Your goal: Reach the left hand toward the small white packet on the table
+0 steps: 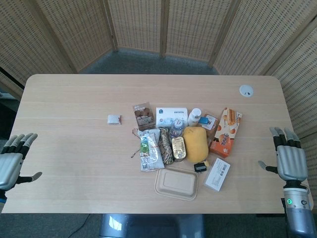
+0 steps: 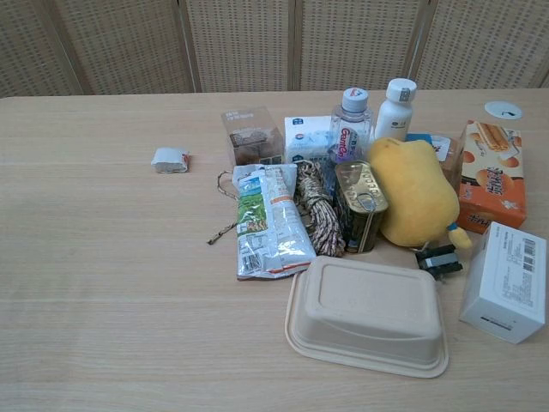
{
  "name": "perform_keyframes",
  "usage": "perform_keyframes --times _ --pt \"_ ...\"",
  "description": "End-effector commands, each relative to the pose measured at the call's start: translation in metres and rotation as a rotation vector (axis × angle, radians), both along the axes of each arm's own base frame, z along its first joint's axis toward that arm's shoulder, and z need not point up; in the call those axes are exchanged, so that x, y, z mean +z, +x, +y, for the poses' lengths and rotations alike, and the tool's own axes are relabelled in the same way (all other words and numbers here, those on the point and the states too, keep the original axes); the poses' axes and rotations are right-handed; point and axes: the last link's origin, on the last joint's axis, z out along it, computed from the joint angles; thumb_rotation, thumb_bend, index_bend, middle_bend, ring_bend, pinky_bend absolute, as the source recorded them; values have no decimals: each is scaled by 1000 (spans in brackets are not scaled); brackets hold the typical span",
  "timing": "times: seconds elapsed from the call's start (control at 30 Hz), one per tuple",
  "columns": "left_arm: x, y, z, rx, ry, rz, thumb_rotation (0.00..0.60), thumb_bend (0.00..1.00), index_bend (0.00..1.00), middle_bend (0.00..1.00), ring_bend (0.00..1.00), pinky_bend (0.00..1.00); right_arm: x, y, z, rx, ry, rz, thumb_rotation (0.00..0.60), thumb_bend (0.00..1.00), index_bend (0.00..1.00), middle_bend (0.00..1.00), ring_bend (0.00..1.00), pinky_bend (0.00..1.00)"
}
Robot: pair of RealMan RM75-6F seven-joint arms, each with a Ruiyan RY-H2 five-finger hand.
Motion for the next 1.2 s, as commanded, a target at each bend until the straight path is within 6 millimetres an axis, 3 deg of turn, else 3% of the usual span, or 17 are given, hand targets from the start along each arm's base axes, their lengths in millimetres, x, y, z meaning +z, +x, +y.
perform_keyframes --times 0.03,0.37,0.83,1.07,1.2 --pt "-1 1 1 -3 1 0 600 74 0 0 0 0 -1 -1 1 -6 0 -6 545 0 0 0 0 0" --pt "-3 5 16 -20 -14 19 600 76 0 0 0 0 1 -3 7 -9 -13 -48 544 1 0 0 0 0" --pt "-42 21 100 -8 -89 41 600 76 6 0 0 0 12 -10 14 -34 -36 -72 545 0 0 0 0 0" --pt "-68 27 134 8 -96 62 600 114 110 0 0 0 20 -17 23 -63 -59 -84 544 0 0 0 0 0" --pt "-78 32 148 11 -92 70 600 138 237 0 0 0 24 -21 27 -74 -72 -92 546 0 0 0 0 0"
